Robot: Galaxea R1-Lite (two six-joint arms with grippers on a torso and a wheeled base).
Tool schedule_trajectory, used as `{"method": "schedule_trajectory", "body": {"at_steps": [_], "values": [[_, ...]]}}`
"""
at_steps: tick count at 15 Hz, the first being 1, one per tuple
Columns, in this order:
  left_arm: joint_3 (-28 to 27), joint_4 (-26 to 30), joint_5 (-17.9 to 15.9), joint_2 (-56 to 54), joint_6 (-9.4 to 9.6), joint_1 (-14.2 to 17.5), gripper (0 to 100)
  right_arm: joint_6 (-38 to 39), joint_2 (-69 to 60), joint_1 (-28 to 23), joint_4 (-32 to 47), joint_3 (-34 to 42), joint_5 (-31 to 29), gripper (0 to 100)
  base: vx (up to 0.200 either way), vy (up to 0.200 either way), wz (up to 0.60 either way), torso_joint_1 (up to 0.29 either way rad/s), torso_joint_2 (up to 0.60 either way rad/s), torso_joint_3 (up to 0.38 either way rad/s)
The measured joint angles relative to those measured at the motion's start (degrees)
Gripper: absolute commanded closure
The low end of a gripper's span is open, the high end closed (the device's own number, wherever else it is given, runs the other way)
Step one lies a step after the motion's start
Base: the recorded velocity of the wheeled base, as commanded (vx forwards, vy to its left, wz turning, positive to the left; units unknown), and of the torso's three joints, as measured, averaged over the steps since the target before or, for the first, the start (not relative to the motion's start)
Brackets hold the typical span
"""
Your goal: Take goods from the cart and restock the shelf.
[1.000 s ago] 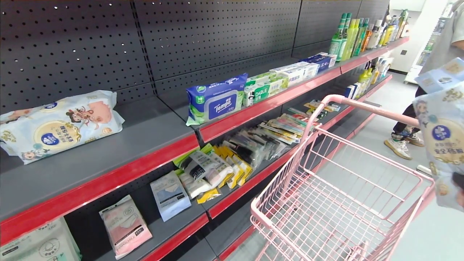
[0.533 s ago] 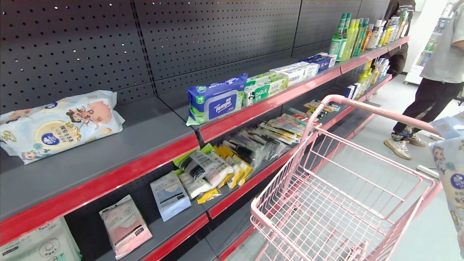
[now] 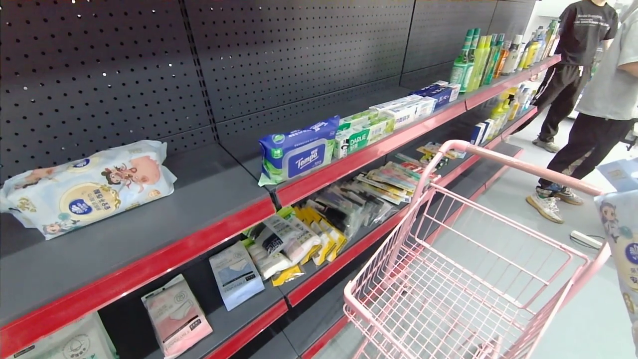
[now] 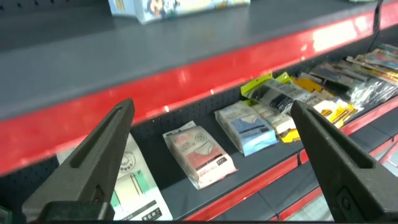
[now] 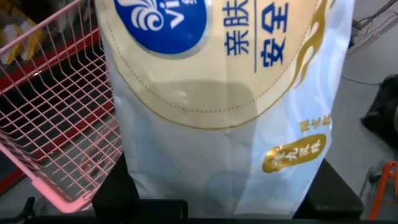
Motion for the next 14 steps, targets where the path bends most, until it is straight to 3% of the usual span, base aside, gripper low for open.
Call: {"method": "schedule_trajectory", "body": {"at_steps": [14], "values": [[0.00,0.02,0.00,0.00,0.00,0.00,0,-1.78,3.35,2.22,-0.55,-0.41,1.89,100,0.000,0.000,0.00,0.180,-0.41,-0.232]]}}
